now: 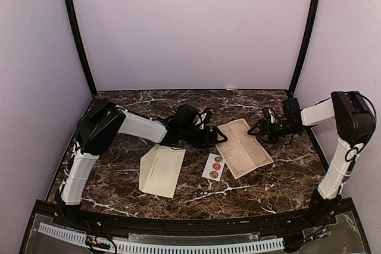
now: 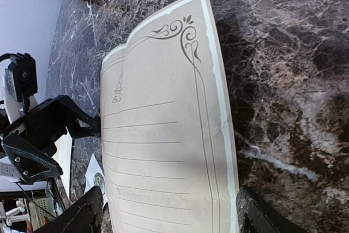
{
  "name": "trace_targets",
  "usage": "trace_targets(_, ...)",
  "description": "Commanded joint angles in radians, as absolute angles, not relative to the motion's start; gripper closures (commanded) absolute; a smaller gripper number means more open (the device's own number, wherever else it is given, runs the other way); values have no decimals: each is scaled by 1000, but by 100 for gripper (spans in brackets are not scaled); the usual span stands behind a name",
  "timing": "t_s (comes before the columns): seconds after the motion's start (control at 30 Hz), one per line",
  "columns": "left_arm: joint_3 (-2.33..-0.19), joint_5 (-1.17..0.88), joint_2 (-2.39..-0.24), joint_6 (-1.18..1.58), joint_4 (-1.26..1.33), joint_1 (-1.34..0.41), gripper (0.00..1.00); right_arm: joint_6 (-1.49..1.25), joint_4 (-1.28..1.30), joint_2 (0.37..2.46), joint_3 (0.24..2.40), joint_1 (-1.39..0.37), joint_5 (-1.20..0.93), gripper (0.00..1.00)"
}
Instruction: Place the letter into the envelope and seal it
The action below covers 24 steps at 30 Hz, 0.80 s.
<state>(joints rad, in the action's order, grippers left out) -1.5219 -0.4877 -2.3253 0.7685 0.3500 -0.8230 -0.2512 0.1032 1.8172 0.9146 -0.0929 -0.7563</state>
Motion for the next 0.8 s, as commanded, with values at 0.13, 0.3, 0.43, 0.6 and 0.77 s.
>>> trace_targets(0.13, -1529, -506, -2361, 782, 334, -828, 20, -258, 169, 1856, 912, -115, -807, 20)
trace_targets(0.3, -1534, -507, -2364, 783, 335, -828, 20, -248, 169, 1854, 917, -120, -856, 17)
trace_targets(0.43, -1538, -511, -2368, 787, 341, -828, 20, -228, 179, 1851, 918, -140, -869, 14)
trace_targets(0.6, -1549, -516, -2373, 786, 344, -828, 20, -234, 167, 1831, 905, -158, -877, 13)
trace_targets(0.77, -1556, -523, -2376, 790, 353, -828, 20, -241, 161, 1801, 893, -174, -864, 10)
